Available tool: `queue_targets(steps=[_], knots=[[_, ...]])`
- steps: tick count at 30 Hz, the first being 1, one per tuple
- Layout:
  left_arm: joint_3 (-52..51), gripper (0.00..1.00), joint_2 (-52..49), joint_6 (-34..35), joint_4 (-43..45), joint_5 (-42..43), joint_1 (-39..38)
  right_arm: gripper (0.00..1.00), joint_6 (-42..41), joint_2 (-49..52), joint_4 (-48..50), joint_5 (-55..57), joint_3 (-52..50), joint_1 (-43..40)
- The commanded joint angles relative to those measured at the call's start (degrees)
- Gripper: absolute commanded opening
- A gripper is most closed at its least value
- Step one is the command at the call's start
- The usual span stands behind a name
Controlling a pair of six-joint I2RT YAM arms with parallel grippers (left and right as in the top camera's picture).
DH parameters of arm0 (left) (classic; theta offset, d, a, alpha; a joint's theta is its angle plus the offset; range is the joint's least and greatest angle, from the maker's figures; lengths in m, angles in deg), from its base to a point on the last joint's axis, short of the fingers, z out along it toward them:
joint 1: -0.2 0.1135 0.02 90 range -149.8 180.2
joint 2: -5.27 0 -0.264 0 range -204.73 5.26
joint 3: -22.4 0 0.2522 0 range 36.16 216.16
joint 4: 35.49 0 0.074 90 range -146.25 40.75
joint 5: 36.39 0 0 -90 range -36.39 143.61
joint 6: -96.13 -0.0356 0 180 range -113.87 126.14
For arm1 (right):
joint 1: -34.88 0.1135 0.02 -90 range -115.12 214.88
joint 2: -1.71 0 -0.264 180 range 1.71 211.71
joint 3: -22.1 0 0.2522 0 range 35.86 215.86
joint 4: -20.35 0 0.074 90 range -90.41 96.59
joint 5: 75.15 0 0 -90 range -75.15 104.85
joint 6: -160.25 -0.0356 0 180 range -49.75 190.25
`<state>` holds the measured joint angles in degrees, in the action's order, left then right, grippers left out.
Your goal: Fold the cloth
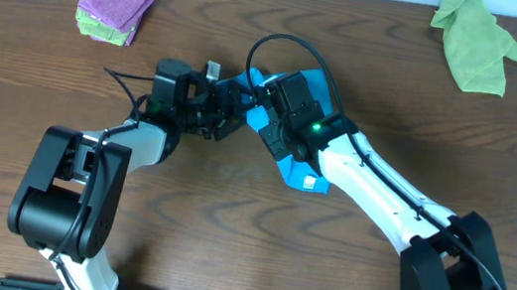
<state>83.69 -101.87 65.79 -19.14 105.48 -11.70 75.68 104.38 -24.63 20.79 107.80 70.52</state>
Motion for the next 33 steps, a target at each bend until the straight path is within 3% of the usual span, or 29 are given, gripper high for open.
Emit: queue_targets(steps=[1, 2, 4, 18, 24, 33], knots=[[0.17, 0.75, -0.87, -0.90, -0.04, -0.46, -0.13, 0.01, -0.70, -0.83, 0.13, -0.39, 0.81, 0.42], [0.17, 0.68, -0.87, -0.55, -0.02, -0.46, -0.15, 0.01, -0.70, -0.83, 0.13, -0.39, 0.81, 0.42], [0.17, 0.63, -0.87, -0.26, -0.07, -0.46, -0.15, 0.01, -0.70, -0.83, 0.13, -0.39, 0.81, 0.42], [0.17, 0.63, -0.87, 2.36, -0.09, 2.19, -0.13, 0.01, -0.68, -0.83, 0.33, -0.13, 0.81, 0.22], [0.17, 0.52, -0.87, 3.61, -0.02, 2.91, -0.13, 0.01, -0.74, -0.83, 0.96, 0.07, 0.81, -0.17], [0.17, 0.54, -0.85, 4.26, -0.04, 3.89, -0.13, 0.01, -1.60, -0.83, 1.84, 0.31, 0.81, -0.87]])
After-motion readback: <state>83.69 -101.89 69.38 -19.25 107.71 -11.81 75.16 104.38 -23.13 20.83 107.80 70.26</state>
